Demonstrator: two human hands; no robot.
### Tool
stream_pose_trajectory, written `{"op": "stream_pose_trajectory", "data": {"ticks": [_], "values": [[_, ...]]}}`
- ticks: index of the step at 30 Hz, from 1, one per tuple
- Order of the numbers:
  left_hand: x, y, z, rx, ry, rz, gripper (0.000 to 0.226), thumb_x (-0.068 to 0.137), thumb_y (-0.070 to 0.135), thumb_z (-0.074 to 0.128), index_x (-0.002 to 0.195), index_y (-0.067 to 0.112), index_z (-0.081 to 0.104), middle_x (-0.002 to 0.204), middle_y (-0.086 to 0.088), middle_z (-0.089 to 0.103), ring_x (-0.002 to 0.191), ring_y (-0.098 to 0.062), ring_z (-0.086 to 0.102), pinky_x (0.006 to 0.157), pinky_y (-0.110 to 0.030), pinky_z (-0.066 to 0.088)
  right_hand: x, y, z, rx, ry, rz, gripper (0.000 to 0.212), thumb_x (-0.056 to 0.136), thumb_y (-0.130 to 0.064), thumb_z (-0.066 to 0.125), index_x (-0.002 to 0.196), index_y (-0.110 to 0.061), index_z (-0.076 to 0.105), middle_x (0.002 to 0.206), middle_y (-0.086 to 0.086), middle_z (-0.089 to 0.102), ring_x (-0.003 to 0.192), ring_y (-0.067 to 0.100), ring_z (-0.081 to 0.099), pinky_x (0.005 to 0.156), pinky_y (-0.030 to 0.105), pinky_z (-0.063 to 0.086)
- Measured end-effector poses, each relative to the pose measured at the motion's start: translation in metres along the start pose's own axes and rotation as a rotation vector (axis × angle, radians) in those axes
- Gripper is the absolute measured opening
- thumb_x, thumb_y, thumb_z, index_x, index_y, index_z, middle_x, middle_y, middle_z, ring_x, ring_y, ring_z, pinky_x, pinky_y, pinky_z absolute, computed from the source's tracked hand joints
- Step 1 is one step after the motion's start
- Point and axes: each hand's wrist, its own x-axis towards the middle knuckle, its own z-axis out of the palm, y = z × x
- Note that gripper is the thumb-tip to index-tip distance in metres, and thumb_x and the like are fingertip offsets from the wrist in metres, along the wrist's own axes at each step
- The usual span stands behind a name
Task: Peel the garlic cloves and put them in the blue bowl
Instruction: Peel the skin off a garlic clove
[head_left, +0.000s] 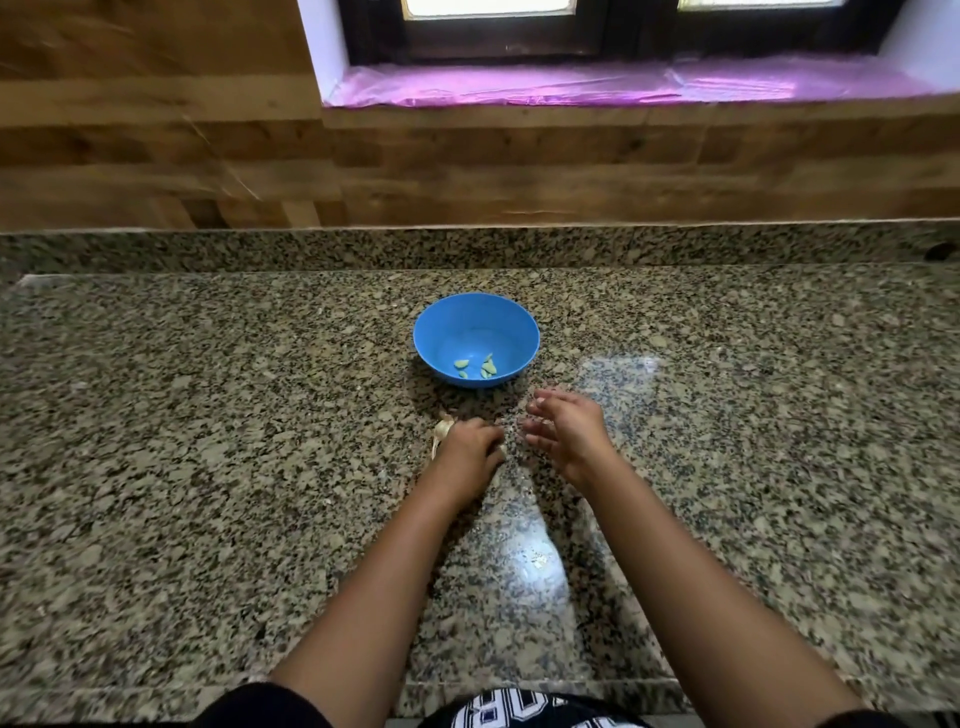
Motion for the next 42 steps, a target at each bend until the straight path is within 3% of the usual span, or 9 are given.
{"op": "stream_pose_trajectory", "data": {"ticks": [6, 13, 19, 22, 25, 31, 35, 39, 42], "values": [[-0.006, 0.003, 0.012, -0.007, 0.056, -0.051, 0.018, 0.094, 0.015, 0.052, 0.099, 0.002, 0.063, 0.103, -0.011, 0.055, 0.096, -0.025, 0.053, 0.083, -0.031, 0.042, -0.012, 0.006, -0.015, -0.213, -0.063, 0.008, 0.018, 0.093, 0.005, 0.047, 0.109, 0.007, 0.052, 0.079, 0.012, 0.057, 0.059, 0.019, 0.052, 0.047, 0.023, 0.046], [-0.032, 0.028, 0.013, -0.453, 0.187, -0.137, 0.015, 0.088, 0.006, 0.062, 0.1, 0.014, 0.06, 0.098, -0.003, 0.066, 0.086, -0.01, 0.06, 0.071, -0.013, 0.046, -0.029, 0.019, -0.026, -0.347, -0.19, 0.047, 0.015, 0.088, 0.002, 0.056, 0.099, 0.011, 0.062, 0.073, 0.014, 0.063, 0.055, 0.017, 0.056, 0.05, 0.023, 0.052], [-0.045, 0.028, 0.016, -0.676, 0.231, -0.174, 0.032, 0.086, 0.0, 0.062, 0.109, 0.022, 0.054, 0.098, 0.004, 0.066, 0.088, -0.007, 0.065, 0.069, -0.013, 0.052, -0.034, 0.016, -0.024, -0.722, -0.148, -0.17, 0.01, 0.085, -0.007, 0.065, 0.075, -0.008, 0.065, 0.077, 0.014, 0.068, 0.063, 0.02, 0.06, 0.066, 0.034, 0.054], [-0.044, 0.015, 0.02, -0.414, 0.184, -0.064, 0.043, 0.09, 0.015, 0.06, 0.131, 0.016, 0.048, 0.128, -0.003, 0.057, 0.118, -0.013, 0.053, 0.096, -0.016, 0.041, -0.023, 0.022, -0.024, -1.026, -0.075, -0.345, 0.007, 0.088, -0.008, 0.061, 0.083, -0.009, 0.066, 0.081, 0.007, 0.066, 0.074, 0.019, 0.063, 0.069, 0.032, 0.055], [-0.047, 0.003, 0.03, 0.029, 0.033, -0.047, 0.057, 0.096, 0.045, 0.042, 0.147, 0.021, 0.028, 0.154, 0.003, 0.027, 0.143, -0.013, 0.017, 0.116, -0.031, 0.011, -0.018, 0.035, -0.029, -1.274, -0.093, -0.589, 0.01, 0.086, 0.0, 0.056, 0.081, -0.007, 0.061, 0.081, 0.002, 0.056, 0.079, 0.019, 0.054, 0.062, 0.023, 0.037], [-0.049, 0.0, 0.034, 0.212, -0.006, -0.058, 0.061, 0.098, 0.053, 0.027, 0.15, 0.024, 0.017, 0.158, 0.006, 0.014, 0.145, -0.009, 0.0, 0.116, -0.033, -0.001, -0.007, 0.051, -0.034, -1.431, -0.117, -0.861, 0.009, 0.08, 0.004, 0.059, 0.081, -0.004, 0.057, 0.084, 0.008, 0.053, 0.082, 0.017, 0.039, 0.068, 0.026, 0.025], [-0.052, 0.001, 0.032, 0.212, -0.008, -0.066, 0.059, 0.098, 0.051, 0.028, 0.15, 0.024, 0.018, 0.157, 0.008, 0.015, 0.145, -0.008, 0.002, 0.115, -0.03, -0.003, -0.01, 0.06, -0.035, -1.435, -0.084, -1.01, 0.013, 0.072, 0.01, 0.063, 0.076, -0.001, 0.056, 0.079, 0.014, 0.058, 0.077, 0.024, 0.048, 0.064, 0.029, 0.032], [-0.05, 0.004, 0.034, 0.003, 0.043, -0.097, 0.049, 0.098, 0.043, 0.038, 0.143, 0.024, 0.035, 0.152, 0.008, 0.03, 0.144, -0.012, 0.016, 0.116, -0.034, 0.005, -0.011, 0.049, -0.024, -1.049, 0.002, -0.546, 0.015, 0.085, 0.004, 0.054, 0.075, -0.008, 0.056, 0.079, 0.002, 0.056, 0.076, 0.016, 0.051, 0.061, 0.02, 0.035], [-0.046, 0.01, 0.031, -0.337, 0.132, -0.155, 0.031, 0.097, 0.029, 0.048, 0.125, 0.019, 0.055, 0.126, 0.001, 0.057, 0.12, -0.017, 0.049, 0.102, -0.034, 0.041, -0.016, 0.043, -0.024, -0.534, -0.04, -0.259, 0.006, 0.088, -0.003, 0.06, 0.088, 0.001, 0.064, 0.077, 0.007, 0.065, 0.065, 0.012, 0.059, 0.056, 0.017, 0.047]]}}
